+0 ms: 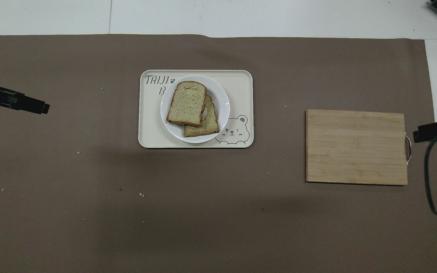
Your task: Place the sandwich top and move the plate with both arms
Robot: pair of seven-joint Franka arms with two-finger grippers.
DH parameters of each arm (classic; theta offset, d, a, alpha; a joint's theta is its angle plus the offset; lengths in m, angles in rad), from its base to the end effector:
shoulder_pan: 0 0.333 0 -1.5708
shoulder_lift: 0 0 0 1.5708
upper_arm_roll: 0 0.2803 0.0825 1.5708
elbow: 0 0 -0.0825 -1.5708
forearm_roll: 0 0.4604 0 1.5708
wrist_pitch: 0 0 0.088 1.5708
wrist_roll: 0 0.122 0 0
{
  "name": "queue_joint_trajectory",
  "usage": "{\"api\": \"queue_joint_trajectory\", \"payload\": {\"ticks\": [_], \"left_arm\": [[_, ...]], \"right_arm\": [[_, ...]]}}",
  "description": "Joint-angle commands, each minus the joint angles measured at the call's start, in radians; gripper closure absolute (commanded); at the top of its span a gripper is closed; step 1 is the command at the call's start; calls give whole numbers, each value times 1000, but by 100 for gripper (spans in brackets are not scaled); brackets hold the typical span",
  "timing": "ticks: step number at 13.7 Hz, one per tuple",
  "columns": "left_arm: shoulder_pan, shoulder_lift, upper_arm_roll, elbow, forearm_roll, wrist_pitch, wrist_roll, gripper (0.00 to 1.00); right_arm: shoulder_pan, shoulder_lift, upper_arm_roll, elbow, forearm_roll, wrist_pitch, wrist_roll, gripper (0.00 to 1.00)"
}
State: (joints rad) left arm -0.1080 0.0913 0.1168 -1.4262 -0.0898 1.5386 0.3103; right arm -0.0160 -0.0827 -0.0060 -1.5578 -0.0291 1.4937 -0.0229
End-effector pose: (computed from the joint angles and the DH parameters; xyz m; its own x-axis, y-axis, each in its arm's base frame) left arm 0.6535 -0.0085 0.5922 0.9531 -0.2994 0.0449 -0.3020 -0.9509 0.0685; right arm 0.5995 -0.0171 0.6250 0.9998 -0.0013 0.0180 -0.0019 -0.9996 0.0289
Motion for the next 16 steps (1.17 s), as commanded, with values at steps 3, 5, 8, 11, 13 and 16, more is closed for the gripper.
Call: {"api": "queue_joint_trajectory", "payload": {"ticks": [3, 5, 8, 11, 13, 16], "left_arm": [[-1, -7, -5, 84, 56, -167, -121, 0], [-1, -41, -16, 75, 47, -164, -170, 0], [1, -64, -10, 43, 41, -172, -211, 0], [-13, -68, -14, 38, 42, -183, -212, 0], [-16, -71, -20, 32, 47, -181, -236, 0], [-15, -77, -22, 23, 51, -180, -257, 0]], "right_arm": [[-2, -9, 0, -7, -8, -9, -20, 0], [-2, -11, 0, -7, -8, -9, -20, 0], [-2, -9, 0, -7, -8, -9, -20, 0], [-2, -9, 0, -7, -8, -9, -20, 0], [-2, -9, 0, -7, -8, -9, -20, 0], [-2, -9, 0, -7, -8, -9, -20, 0]]}}
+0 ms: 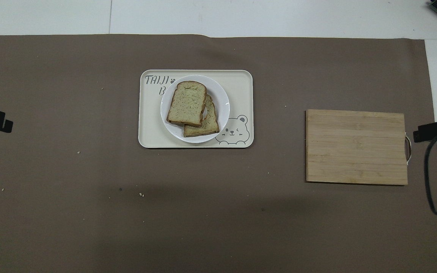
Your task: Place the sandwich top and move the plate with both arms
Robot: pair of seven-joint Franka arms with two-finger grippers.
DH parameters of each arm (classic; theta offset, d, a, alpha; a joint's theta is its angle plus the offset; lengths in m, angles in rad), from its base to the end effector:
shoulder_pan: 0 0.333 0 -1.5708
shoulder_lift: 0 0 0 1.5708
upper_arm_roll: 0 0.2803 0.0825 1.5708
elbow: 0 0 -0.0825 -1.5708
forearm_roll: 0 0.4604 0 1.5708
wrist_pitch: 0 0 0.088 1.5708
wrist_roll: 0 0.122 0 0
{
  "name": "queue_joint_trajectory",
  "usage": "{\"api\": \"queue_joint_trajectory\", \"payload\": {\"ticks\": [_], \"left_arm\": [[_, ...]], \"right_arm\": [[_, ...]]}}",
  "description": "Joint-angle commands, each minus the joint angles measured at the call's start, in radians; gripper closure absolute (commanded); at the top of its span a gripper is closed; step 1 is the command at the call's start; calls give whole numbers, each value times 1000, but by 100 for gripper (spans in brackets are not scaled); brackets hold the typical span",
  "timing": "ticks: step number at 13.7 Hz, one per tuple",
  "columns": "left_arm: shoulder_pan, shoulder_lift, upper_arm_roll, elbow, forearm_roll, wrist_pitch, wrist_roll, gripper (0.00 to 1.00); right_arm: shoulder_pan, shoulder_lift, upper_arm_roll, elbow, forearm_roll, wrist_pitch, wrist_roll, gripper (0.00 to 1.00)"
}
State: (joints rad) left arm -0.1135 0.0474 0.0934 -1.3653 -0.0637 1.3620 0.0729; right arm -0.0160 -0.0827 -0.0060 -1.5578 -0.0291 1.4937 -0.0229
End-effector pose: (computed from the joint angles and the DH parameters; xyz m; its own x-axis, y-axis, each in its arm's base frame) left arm 0.6186 -0.0226 0.6371 0.9933 -0.1057 -0.0457 -0.1028 -0.9928 0.0619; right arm 0.5995 -0.0171 0.6250 0.9998 -0.0013 0.0180 -0.0019 -0.9996 0.0289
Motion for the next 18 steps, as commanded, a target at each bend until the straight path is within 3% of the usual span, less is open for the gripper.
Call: {"api": "queue_joint_trajectory", "payload": {"ticks": [1, 18], "left_arm": [[-9, -34, 3, -41, 28, -4, -19, 0], [5, -52, 11, -64, 48, 14, -18, 0]], "right_arm": [[-2, -11, 0, -7, -8, -9, -20, 0], [-2, -11, 0, -7, -8, -9, -20, 0]]}}
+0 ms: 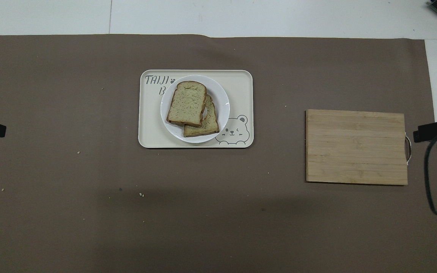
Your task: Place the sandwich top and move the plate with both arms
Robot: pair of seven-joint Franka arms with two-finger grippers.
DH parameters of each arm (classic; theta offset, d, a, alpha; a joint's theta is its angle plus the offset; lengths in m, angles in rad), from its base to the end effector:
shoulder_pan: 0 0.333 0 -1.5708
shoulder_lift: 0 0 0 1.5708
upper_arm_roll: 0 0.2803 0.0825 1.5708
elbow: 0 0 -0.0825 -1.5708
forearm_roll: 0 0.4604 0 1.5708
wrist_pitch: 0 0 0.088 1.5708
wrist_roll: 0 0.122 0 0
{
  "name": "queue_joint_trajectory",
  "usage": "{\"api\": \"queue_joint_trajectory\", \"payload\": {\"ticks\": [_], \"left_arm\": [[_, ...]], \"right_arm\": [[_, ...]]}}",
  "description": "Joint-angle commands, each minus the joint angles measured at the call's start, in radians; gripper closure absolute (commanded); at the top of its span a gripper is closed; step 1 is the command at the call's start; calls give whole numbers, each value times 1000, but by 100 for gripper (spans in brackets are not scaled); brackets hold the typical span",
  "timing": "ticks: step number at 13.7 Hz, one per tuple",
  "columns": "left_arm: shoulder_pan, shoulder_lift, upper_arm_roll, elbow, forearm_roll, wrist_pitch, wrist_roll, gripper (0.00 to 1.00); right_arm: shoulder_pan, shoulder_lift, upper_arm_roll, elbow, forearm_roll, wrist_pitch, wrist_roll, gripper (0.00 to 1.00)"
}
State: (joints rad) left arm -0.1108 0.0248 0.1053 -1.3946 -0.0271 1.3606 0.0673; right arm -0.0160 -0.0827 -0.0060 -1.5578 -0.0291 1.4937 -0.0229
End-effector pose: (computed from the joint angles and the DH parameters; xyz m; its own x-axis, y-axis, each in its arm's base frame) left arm 0.6127 -0.0079 0.6353 0.9953 -0.0782 -0.0568 -0.0767 -0.9967 0.0281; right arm 0.5995 -0.0171 0.6250 0.9998 -0.0013 0.0180 -0.0019 -0.9996 0.0289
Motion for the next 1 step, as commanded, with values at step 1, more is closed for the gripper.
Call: {"api": "queue_joint_trajectory", "payload": {"ticks": [1], "left_arm": [[2, -29, -1, -35, 12, 12, -12, 0]], "right_arm": [[-2, -9, 0, -7, -8, -9, -20, 0]]}}
